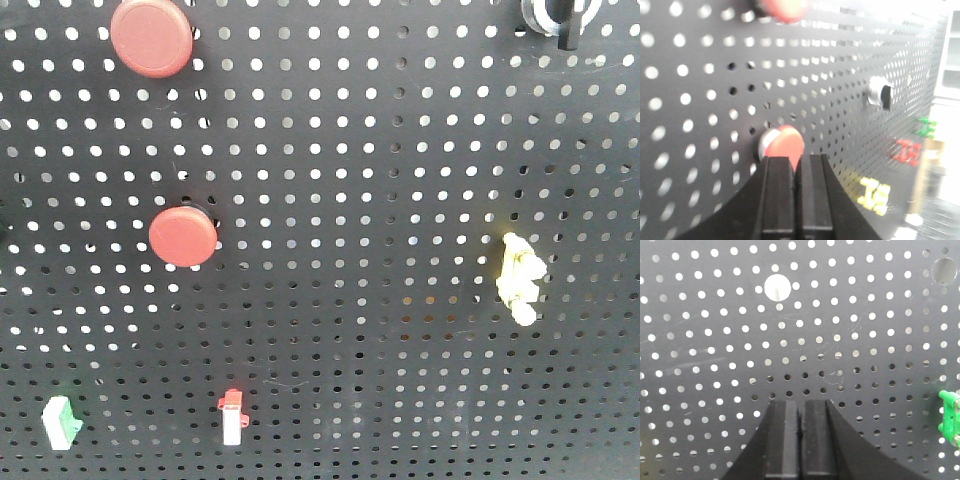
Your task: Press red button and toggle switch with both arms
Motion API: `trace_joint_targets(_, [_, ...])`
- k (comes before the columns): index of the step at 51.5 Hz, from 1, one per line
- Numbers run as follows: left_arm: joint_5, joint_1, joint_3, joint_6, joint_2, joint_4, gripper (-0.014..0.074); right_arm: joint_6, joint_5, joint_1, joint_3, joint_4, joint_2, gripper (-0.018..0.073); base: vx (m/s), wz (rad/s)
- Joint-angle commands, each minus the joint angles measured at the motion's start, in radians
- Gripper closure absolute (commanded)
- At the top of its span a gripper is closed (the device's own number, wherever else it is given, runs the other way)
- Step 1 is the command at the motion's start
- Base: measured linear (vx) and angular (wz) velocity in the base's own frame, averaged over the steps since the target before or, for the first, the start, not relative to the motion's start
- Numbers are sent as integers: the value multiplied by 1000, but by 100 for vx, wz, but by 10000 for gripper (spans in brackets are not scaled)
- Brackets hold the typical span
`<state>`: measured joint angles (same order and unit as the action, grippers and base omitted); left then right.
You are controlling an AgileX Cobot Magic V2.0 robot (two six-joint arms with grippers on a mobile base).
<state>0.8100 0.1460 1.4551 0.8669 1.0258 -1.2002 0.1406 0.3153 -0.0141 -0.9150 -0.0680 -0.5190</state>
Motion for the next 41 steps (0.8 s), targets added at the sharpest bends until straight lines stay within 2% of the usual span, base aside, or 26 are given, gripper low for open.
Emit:
trace_joint_targets(1, [-14,6,52,-15,22,-88,594,1,-77,0,-32,-1,-12,562,0,0])
trace_joint_targets(7, [-16,41,53,-23,42,-137,594,1,-77,0,-32,-1,-12,562,0,0])
trace_joint_targets(14, [-75,85,53,-40,41,-85,594,1,-76,0,-32,-2,-12,562,0,0])
trace_joint_targets(22, [-78,111,53,-48,48,-77,594,1,-66,0,-32,-2,-12,562,0,0])
trace_joint_targets(41, [-126,115,53,-84,126,-76,594,1,-62,0,-32,-3,-12,562,0,0])
